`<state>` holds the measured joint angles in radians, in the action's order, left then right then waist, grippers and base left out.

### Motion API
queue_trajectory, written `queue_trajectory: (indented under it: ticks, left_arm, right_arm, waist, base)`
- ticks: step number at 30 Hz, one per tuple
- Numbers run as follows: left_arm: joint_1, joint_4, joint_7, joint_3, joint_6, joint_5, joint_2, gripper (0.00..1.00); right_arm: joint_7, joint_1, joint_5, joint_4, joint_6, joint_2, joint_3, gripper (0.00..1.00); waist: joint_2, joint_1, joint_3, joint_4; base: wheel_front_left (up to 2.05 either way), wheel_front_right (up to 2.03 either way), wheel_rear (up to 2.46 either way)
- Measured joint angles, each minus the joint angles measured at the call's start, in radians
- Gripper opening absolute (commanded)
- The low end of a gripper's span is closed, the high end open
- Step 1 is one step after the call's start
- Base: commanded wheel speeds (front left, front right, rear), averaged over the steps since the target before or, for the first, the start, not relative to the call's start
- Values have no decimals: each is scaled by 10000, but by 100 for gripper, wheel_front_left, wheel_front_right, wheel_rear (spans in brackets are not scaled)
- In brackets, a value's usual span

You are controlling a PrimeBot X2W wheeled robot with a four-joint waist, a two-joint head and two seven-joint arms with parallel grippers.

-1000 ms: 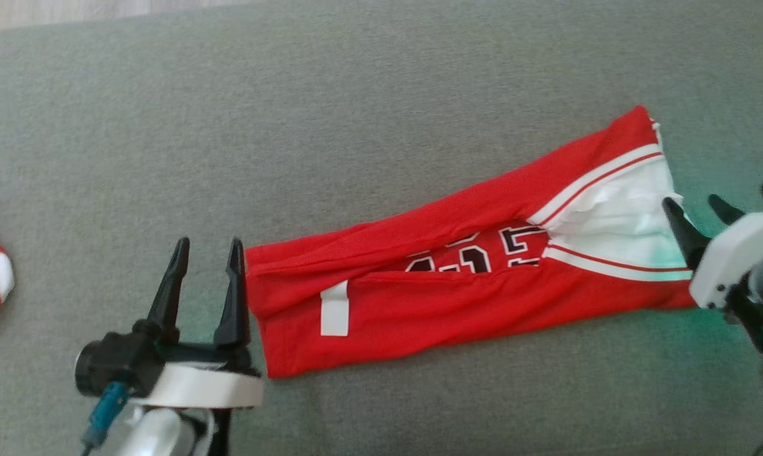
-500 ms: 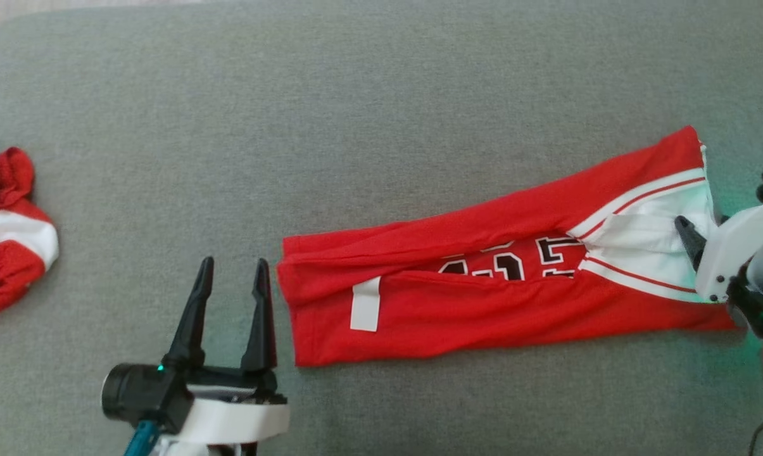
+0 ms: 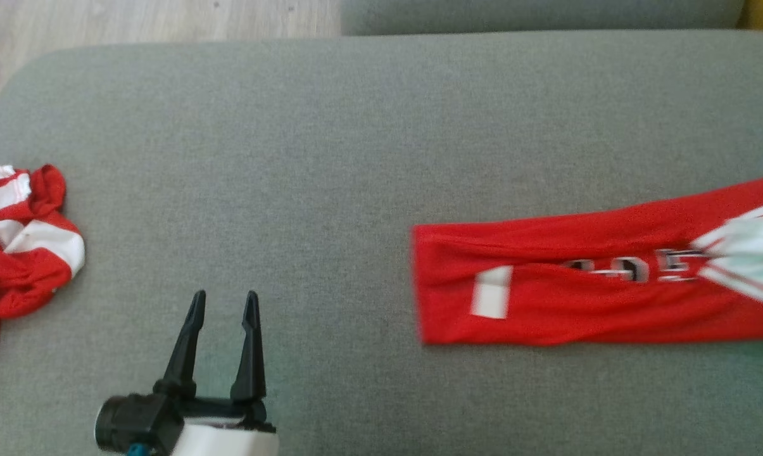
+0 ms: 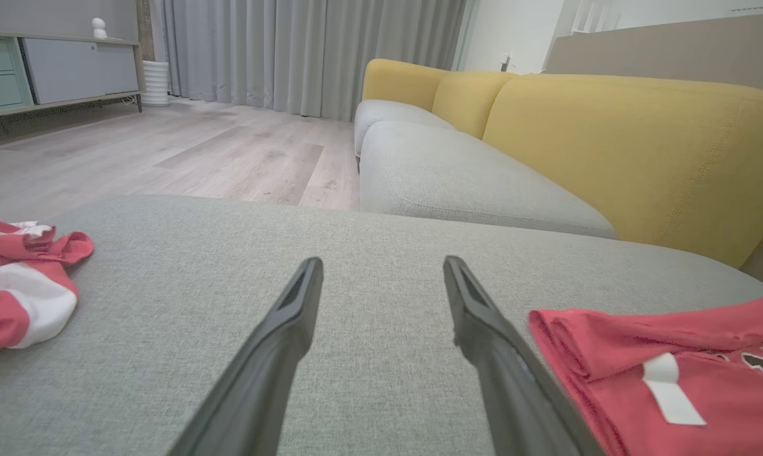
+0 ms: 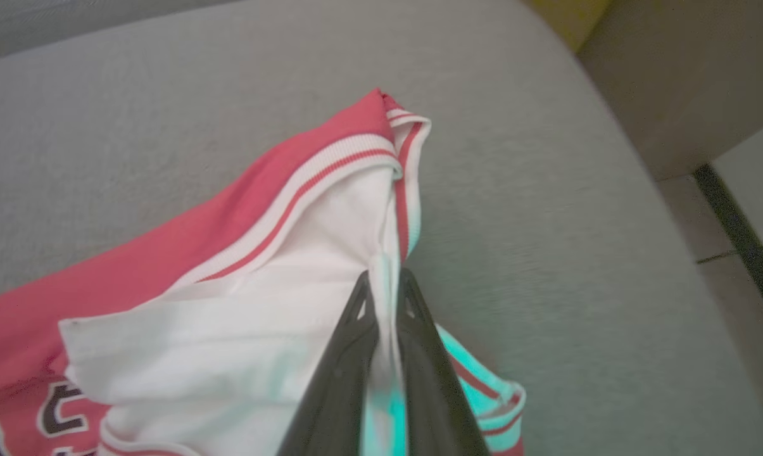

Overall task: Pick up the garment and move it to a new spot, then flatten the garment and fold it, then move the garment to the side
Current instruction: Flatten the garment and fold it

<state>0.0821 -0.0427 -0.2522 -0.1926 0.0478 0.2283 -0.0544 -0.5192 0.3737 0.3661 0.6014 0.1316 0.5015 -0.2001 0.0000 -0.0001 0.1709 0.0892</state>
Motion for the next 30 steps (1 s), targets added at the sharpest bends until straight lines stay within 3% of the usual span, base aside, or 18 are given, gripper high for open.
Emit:
queue_trajectory:
  ticks: [5,11,17,18,24,30]
  left_arm:
    - [313,-10,0,-2,-73,178,4,100]
    - [447,17,0,-6,-221,303,4,100]
    - [449,42,0,-10,-307,357,4,100]
    - [449,42,0,-10,-307,357,4,100]
    - [349,-134,0,-109,-299,345,4,100]
    - [343,-230,0,-105,-305,343,4,100]
  right_arm:
    - [-483,-63,104,-1053,0,512,-219,0]
    - [-1624,-1086,1120,-3534,0,301,895,0]
    - [-2094,-1401,1145,-5306,0,-1601,2424,0]
    - [-2094,-1401,1145,-5306,0,-1601,2424,0]
    - [-1927,-1407,748,-5072,-2,-3359,3921,0]
    - [-1321,-1495,637,-4594,-2,-3983,4263,0]
  waist:
    - [0,0,-324,50]
    - [0,0,-404,60]
    - [0,0,-261,-100]
    - [0,0,-261,-100]
    - [0,1,-197,-44]
    - [0,1,-326,121]
  base:
    - [0,0,0]
    - [0,0,0]
    - [0,0,0]
    - [0,0,0]
    - [0,0,0]
    - [0,0,0]
